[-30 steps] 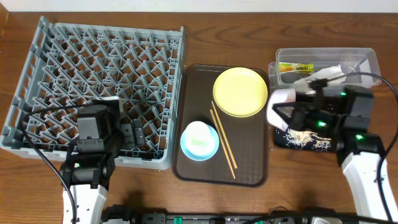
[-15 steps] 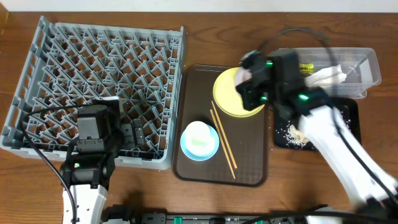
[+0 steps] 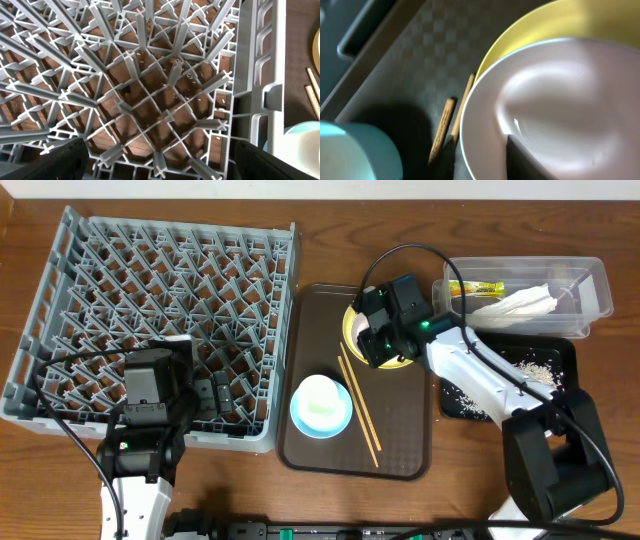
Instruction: Sort waste into correct bins and load items into the dishwasher
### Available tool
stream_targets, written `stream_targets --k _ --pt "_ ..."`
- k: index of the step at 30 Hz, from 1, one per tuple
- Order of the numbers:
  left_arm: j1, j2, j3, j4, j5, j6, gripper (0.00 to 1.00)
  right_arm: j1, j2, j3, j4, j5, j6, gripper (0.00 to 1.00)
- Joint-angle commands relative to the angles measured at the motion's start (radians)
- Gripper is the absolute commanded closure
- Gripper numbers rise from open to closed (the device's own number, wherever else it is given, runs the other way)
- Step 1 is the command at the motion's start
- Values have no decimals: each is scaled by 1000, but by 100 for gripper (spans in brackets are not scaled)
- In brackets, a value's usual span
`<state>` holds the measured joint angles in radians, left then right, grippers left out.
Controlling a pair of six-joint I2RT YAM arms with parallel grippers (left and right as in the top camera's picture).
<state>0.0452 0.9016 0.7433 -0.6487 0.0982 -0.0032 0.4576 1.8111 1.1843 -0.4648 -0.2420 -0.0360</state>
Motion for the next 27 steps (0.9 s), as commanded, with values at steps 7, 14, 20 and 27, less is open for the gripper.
stream_targets --k 7,14,20,27 --pt "4 -1 26 -3 -2 -9 4 34 -125 117 -211 -147 24 54" --pt "4 -1 26 -3 -2 -9 4 140 -100 77 -285 -147 33 57" --pt "4 -1 26 -3 -2 -9 4 203 -24 53 -276 -35 122 62" --pt "4 -1 26 -3 -2 -10 4 218 45 53 -259 -36 157 91"
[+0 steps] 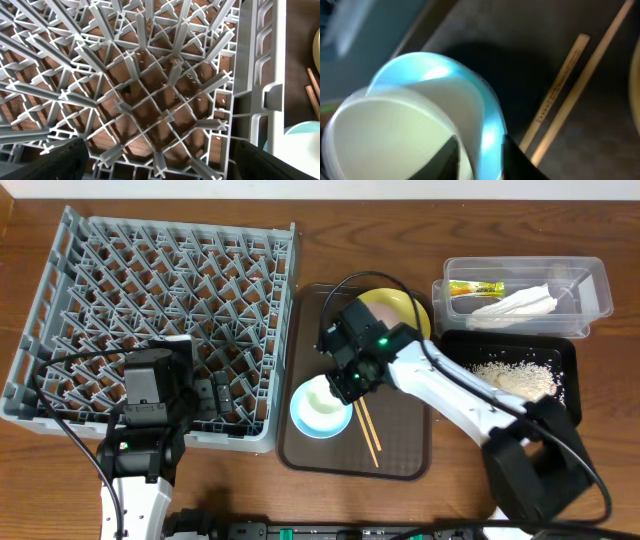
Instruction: Sort waste into correct bins and load items into the dishwasher
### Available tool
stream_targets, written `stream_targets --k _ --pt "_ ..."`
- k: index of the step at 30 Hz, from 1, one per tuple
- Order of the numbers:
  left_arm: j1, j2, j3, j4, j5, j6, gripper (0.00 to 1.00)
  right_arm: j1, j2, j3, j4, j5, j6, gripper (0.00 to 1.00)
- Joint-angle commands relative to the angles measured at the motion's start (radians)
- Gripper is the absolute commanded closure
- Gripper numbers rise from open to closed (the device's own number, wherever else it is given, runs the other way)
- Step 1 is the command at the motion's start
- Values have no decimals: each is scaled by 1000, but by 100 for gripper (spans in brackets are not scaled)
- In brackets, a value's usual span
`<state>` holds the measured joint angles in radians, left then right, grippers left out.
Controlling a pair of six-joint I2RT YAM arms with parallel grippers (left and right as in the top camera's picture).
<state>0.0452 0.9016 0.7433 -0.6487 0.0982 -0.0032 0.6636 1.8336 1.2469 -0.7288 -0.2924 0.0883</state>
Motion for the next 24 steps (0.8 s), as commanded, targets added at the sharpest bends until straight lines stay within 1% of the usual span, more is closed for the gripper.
stream_targets --k 1,2,6,8,12,15,17,21,24 --pt "4 -1 26 -3 -2 -10 4 12 22 -9 8 15 38 96" --pt "4 -1 26 -3 -2 -9 4 10 20 -8 11 15 39 98" --pt "4 -1 26 -2 -2 -9 4 -11 -11 24 4 15 38 99" --pt "4 -1 26 -2 -1 -10 4 -43 -60 68 -15 15 38 99" --pt "4 -1 26 6 82 -10 4 -110 -148 114 -19 14 48 99" --pt "4 -1 26 42 225 -10 4 -186 -208 117 8 5 111 99" --pt "4 -1 26 86 349 -10 4 -238 -222 117 29 -48 153 99" --pt "4 -1 26 217 599 -10 4 -323 -217 116 101 -378 161 99" --pt "4 -1 26 338 779 -10 4 -344 -215 116 146 -611 132 99"
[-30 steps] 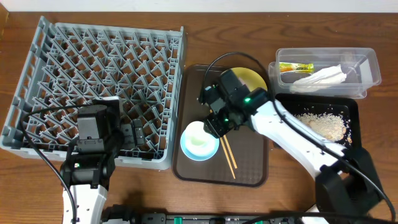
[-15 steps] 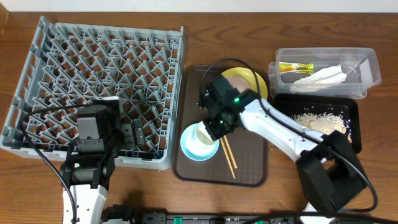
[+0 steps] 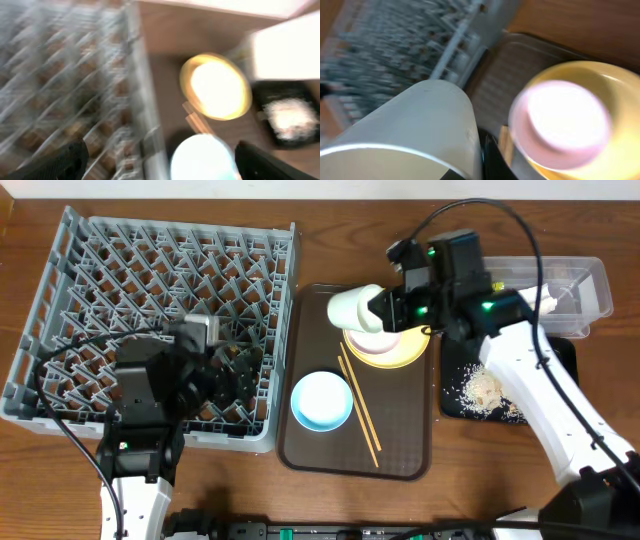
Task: Sort waste into correct bins and load items into the dishwasher
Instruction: 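Hand the white cup from right gripper to left gripper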
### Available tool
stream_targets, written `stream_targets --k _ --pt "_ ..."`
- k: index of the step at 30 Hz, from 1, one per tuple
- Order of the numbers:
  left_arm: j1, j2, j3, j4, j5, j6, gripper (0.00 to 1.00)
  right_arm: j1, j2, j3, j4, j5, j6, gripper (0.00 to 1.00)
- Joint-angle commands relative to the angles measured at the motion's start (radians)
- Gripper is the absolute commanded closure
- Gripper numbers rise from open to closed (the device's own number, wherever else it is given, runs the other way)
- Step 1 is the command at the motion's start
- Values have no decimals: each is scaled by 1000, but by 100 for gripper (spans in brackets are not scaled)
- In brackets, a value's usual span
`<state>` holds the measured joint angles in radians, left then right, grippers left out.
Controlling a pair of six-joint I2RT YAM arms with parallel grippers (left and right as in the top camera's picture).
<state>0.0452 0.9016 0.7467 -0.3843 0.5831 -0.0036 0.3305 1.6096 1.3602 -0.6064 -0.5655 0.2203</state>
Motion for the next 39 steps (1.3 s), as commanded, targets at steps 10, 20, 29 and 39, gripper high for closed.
stream_targets --k 10,20,29,39 --pt "4 -1 22 387 668 -24 4 7 9 2 156 -822 0 99" --pt "4 -1 22 476 866 -24 4 96 9 2 196 -894 3 99" --pt "4 -1 22 480 878 -62 4 177 9 2 230 -873 5 99" --pt "3 -2 22 480 929 -62 5 214 9 2 234 -844 12 99"
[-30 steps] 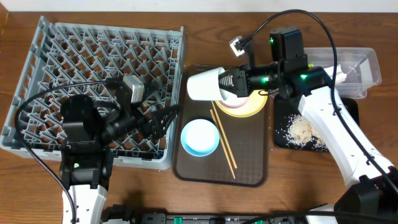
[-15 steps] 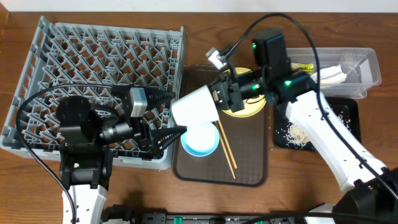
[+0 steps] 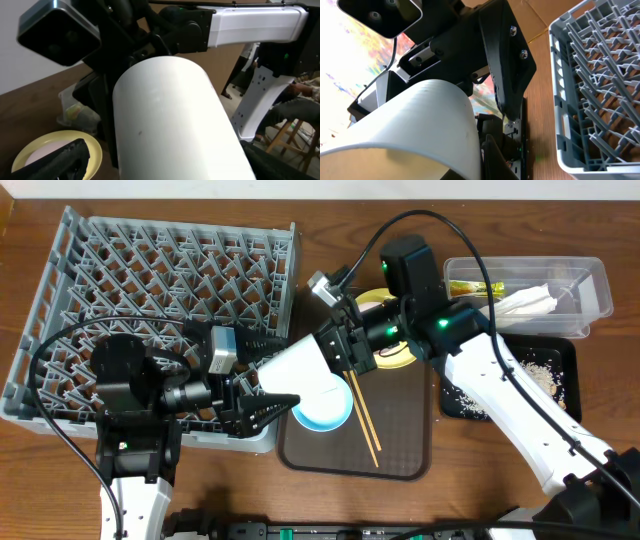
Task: Sort waste into correct bins and load items into the dishwasher
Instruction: 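Hand the white cup from right gripper to left gripper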
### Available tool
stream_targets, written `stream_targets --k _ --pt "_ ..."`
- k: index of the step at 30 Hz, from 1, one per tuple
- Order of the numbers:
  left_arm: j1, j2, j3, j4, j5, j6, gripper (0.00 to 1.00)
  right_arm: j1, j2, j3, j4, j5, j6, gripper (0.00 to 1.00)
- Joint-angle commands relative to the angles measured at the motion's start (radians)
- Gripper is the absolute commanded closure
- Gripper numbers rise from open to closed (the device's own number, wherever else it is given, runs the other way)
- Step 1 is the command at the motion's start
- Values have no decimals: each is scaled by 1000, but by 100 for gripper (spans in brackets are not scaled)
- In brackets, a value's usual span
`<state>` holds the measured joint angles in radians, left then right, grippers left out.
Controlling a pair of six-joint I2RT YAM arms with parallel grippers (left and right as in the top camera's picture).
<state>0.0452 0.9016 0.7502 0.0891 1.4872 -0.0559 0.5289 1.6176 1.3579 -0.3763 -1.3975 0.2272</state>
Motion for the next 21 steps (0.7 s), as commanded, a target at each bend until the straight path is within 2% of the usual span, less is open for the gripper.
stream_targets --k 1,8,12,18,21 --pt "3 -2 19 6 24 -10 5 16 1 5 4 -12 5 99" --pt "3 -2 19 6 24 -32 10 16 1 5 59 32 73 99" --pt "3 -2 19 6 24 -32 16 18 1 5 105 32 111 99" --pt "3 -2 19 7 19 -32 16 35 1 4 108 35 110 99" --pt "3 -2 19 8 19 -32 21 41 2 4 108 40 109 99"
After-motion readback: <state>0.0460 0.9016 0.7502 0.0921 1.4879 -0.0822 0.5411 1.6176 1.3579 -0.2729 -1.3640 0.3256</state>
